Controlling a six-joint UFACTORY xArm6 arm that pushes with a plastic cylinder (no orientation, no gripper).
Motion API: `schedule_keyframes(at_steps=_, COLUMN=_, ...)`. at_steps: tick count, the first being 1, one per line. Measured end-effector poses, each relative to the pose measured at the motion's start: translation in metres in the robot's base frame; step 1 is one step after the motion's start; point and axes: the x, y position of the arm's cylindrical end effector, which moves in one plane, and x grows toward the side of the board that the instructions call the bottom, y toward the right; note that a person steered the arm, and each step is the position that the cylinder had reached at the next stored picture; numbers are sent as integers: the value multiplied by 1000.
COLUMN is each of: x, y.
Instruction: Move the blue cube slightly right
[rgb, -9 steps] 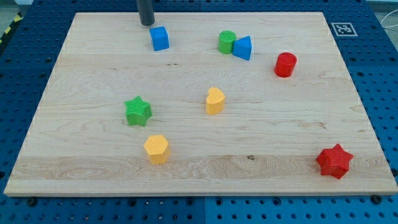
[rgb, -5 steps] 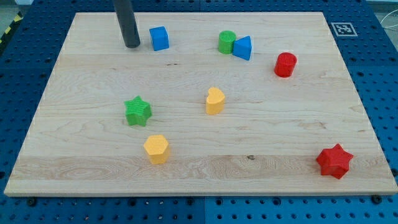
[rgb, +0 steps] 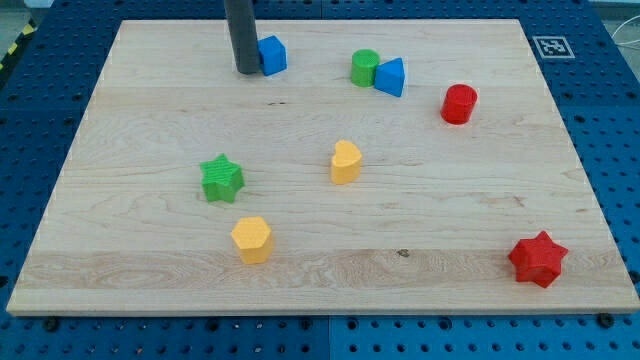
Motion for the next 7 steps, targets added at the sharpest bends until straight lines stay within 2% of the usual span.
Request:
schedule_keyframes(at_steps=1, x=-8, y=-11)
schedule_keyframes(at_steps=4, x=-14, y=15)
schedule_keyframes(at_steps=6, x=-43, y=16)
schedule_keyframes(at_steps=7, x=-36, y=25)
